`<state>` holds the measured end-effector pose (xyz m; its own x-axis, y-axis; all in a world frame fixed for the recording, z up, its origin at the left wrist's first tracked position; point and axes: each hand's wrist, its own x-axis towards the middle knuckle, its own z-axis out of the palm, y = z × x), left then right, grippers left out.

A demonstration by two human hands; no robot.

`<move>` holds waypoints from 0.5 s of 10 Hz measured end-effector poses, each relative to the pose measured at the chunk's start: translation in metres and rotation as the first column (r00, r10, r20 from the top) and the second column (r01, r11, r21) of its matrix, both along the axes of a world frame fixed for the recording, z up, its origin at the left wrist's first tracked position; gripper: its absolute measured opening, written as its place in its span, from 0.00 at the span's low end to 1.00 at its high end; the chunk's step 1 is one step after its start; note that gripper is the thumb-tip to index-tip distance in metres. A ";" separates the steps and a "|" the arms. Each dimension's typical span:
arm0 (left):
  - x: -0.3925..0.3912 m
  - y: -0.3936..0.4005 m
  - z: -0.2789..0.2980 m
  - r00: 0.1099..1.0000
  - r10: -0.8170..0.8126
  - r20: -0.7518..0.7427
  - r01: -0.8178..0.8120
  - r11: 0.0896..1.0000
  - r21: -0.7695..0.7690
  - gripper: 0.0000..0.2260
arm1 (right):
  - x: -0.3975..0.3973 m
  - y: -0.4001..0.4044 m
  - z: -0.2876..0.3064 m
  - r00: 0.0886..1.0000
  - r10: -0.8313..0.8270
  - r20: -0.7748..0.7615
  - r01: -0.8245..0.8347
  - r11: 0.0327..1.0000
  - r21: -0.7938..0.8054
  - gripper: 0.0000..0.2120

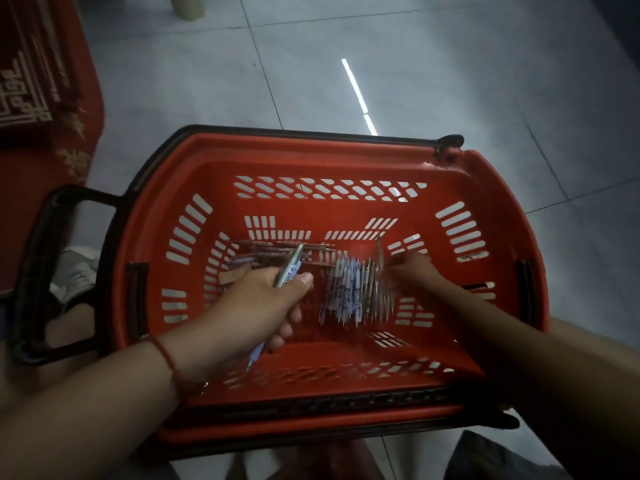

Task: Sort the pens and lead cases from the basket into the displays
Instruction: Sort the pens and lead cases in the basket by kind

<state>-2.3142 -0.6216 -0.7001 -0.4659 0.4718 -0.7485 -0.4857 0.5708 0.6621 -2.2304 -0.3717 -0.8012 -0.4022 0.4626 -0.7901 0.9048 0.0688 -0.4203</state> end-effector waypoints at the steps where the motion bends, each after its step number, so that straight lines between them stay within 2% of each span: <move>1: -0.002 0.002 -0.004 1.000 -0.017 -0.001 0.017 1.000 -0.019 0.10 | -0.004 0.004 -0.024 0.992 -0.022 0.127 0.020 1.000 0.023 0.13; 2: -0.002 0.003 -0.011 1.000 -0.027 0.001 0.027 0.999 -0.045 0.09 | -0.003 -0.001 -0.037 0.977 0.032 0.213 -0.038 0.999 0.025 0.16; 3: -0.002 0.000 -0.018 1.000 -0.017 0.008 0.018 0.997 -0.079 0.10 | -0.002 -0.008 -0.057 0.969 -0.035 0.243 0.028 0.999 0.030 0.09; 4: -0.002 -0.004 -0.023 1.000 -0.014 0.011 0.015 0.994 -0.104 0.11 | -0.014 -0.022 -0.055 0.801 0.404 0.442 -0.457 0.889 0.017 0.15; 5: -0.003 -0.006 -0.025 1.000 0.002 0.018 0.000 0.992 -0.128 0.11 | -0.012 -0.014 -0.060 0.915 0.222 0.336 -0.271 0.957 0.106 0.15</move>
<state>-2.3173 -0.6273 -0.7255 -0.4521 0.3707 -0.8113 -0.4976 0.6500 0.5743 -2.2428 -0.3853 -0.8613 -0.2579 0.5021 -0.8254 0.9349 0.3454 -0.0820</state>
